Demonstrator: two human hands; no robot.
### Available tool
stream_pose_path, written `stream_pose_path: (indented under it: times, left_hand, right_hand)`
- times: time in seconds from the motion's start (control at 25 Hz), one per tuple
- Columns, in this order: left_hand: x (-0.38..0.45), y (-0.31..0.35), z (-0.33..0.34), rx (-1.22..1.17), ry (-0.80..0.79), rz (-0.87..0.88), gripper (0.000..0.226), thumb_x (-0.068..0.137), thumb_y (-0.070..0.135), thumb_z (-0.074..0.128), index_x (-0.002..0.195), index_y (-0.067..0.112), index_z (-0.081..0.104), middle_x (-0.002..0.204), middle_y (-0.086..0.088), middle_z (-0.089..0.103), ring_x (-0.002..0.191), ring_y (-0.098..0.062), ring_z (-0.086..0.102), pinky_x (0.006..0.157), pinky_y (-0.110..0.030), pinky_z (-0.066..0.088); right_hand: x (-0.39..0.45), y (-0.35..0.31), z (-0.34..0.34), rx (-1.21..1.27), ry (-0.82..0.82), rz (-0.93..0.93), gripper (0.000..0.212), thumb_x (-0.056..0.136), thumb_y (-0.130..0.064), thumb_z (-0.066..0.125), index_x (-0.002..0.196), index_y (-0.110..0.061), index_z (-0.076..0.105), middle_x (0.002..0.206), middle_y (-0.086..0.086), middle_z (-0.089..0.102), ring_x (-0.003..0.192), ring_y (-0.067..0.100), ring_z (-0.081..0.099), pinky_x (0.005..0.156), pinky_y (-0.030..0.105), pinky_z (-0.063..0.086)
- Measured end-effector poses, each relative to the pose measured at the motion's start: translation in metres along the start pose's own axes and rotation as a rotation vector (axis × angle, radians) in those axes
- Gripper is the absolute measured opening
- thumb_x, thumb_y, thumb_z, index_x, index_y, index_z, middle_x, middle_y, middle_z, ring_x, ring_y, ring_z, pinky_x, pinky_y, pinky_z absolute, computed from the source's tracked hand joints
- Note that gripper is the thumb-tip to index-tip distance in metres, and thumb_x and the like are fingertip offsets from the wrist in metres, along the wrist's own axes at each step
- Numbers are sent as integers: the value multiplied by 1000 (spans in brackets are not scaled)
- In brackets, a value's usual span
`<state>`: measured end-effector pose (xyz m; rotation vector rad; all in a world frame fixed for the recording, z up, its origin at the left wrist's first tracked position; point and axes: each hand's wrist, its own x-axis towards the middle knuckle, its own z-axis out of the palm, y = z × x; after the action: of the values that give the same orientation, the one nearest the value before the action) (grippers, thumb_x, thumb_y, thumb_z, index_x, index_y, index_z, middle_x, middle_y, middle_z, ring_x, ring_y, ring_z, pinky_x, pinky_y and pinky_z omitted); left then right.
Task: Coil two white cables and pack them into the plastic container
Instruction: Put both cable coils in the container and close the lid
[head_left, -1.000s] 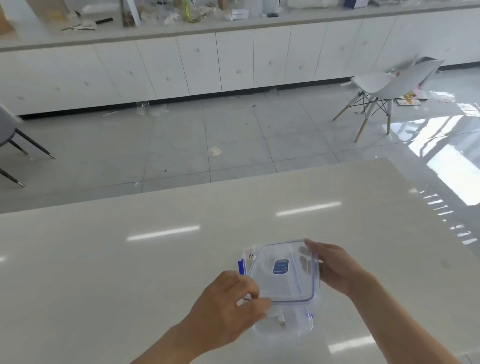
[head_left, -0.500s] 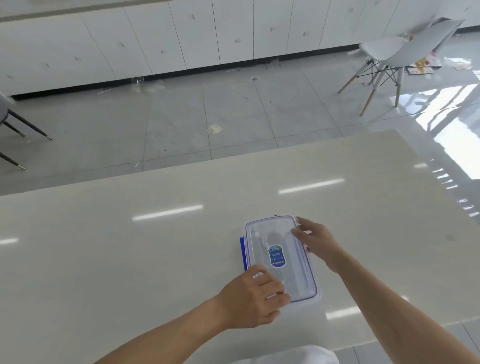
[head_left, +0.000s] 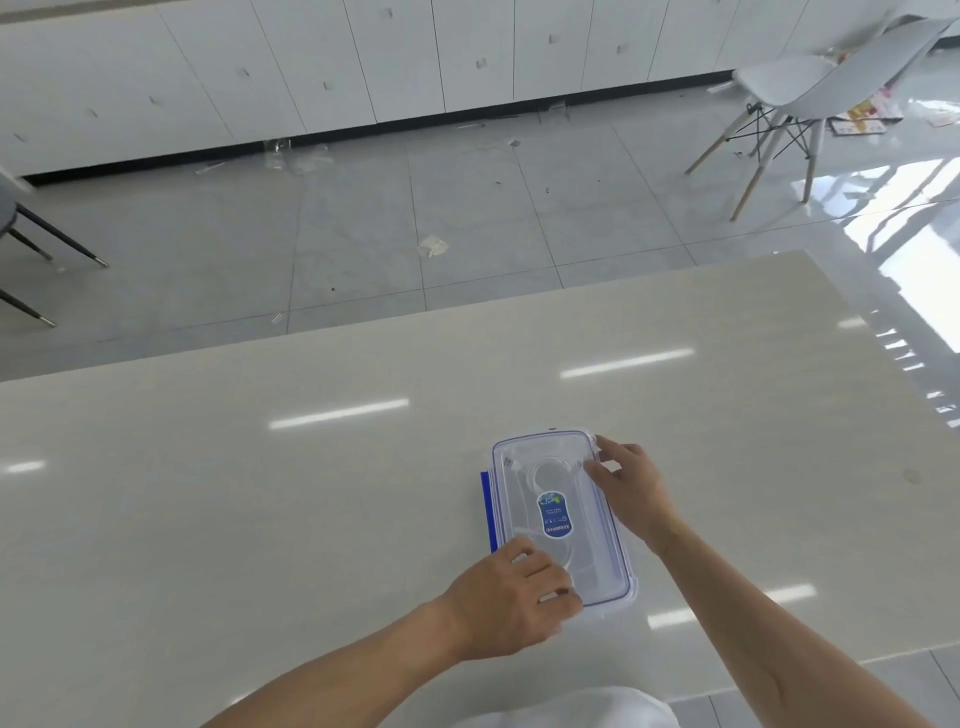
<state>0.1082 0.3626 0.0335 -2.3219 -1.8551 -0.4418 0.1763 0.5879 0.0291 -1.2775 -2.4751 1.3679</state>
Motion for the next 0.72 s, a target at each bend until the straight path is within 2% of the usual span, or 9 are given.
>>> stream_pose_path:
  times: [0.08,0.16,0.24,0.32,0.4,0.44,0.52,0.64,0.72]
  left_hand:
    - [0,-2,0,-14,1,-14,19,96,36,55,102,24,69,96,3,67,87,-17,60,88,-34,51]
    - [0,-8,-2,-95,50,-97,22,93,39,60,101,22,71,99,0,69,91,-20,61,89,-34,48]
    - [5,-22,-9,-148,89,-283,30,90,43,64,106,19,72,107,-3,69,100,-23,62,91,-36,48]
    - [16,-41,-15,-123,10,-524,51,87,54,61,121,17,66,127,-9,63,122,-27,55,100,-44,47]
    - [24,-50,-15,-113,-198,-692,78,87,70,45,144,17,45,156,-13,37,147,-32,29,117,-50,30]
    - [25,-51,-11,-107,-287,-729,88,87,77,34,153,19,30,165,-12,19,153,-31,11,123,-51,18]
    - [19,-48,2,-90,-366,-752,97,85,85,18,158,23,6,168,-7,-10,154,-27,-13,124,-51,2]
    - [11,-43,15,-91,-423,-769,95,84,86,12,157,28,-10,163,-1,-29,151,-25,-26,123,-53,-3]
    - [10,-44,19,-100,-428,-772,94,85,85,14,156,30,-12,161,1,-31,150,-24,-27,123,-54,-2]
  right_hand:
    - [-3,-3,0,3,8,11,43,96,-29,59,138,-19,56,124,7,59,84,22,65,89,35,51]
    - [-9,-6,2,-33,33,20,48,97,-34,57,143,-21,49,131,5,56,93,21,64,88,35,50]
    - [-22,-8,2,-175,126,-71,54,97,-40,54,146,-21,42,139,3,50,115,24,57,93,39,49]
    - [-40,-8,3,-353,197,-286,58,97,-44,50,148,-18,41,146,3,48,130,27,47,99,42,46]
    - [-55,-2,6,-490,166,-426,65,97,-50,40,152,-15,35,156,5,39,144,28,34,110,42,38]
    - [-60,2,9,-534,129,-446,68,98,-51,35,154,-14,30,162,6,30,150,28,24,116,42,31]
    - [-68,8,17,-590,68,-436,70,99,-53,28,157,-16,16,166,3,10,154,25,6,123,42,17]
    - [-74,16,24,-619,16,-400,70,100,-55,24,158,-18,8,166,-1,-1,154,22,-3,123,41,7]
    - [-75,17,26,-607,-6,-375,71,100,-56,18,158,-18,5,166,-3,-4,154,19,-7,124,40,8]
